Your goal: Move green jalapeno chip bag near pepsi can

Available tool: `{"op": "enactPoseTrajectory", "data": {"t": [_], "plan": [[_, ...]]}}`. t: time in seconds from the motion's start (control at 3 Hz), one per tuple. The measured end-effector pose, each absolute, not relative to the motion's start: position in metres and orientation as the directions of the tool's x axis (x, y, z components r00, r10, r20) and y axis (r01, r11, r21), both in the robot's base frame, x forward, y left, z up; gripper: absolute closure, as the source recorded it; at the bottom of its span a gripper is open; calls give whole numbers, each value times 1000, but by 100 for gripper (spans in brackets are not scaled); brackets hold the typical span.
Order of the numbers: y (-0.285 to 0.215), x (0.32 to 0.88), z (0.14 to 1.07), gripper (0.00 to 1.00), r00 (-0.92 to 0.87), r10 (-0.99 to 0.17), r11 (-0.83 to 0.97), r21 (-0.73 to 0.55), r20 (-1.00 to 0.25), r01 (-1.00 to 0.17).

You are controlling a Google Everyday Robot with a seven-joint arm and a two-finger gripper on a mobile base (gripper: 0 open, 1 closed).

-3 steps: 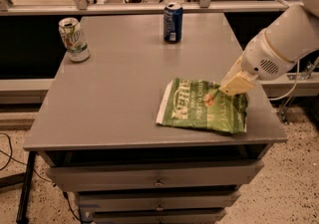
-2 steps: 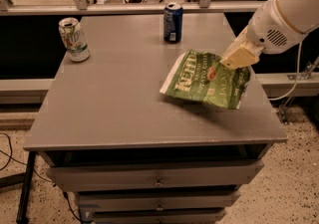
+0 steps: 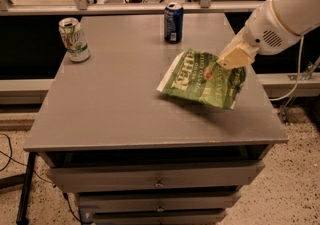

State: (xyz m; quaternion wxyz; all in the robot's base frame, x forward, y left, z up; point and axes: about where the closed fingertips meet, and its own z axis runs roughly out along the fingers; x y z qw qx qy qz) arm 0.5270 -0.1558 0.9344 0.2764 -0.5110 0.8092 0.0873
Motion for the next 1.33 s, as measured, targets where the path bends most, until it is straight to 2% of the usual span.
{"op": "enactPoseTrajectory", "data": {"t": [0.33, 1.0, 1.33], "plan": [[-166, 556, 932, 100, -358, -739, 518, -143, -570, -843], [-235, 658, 948, 100, -431, -664, 664, -218, -610, -715], [-252, 706, 957, 100, -447, -611, 724, -234, -653, -648]]}}
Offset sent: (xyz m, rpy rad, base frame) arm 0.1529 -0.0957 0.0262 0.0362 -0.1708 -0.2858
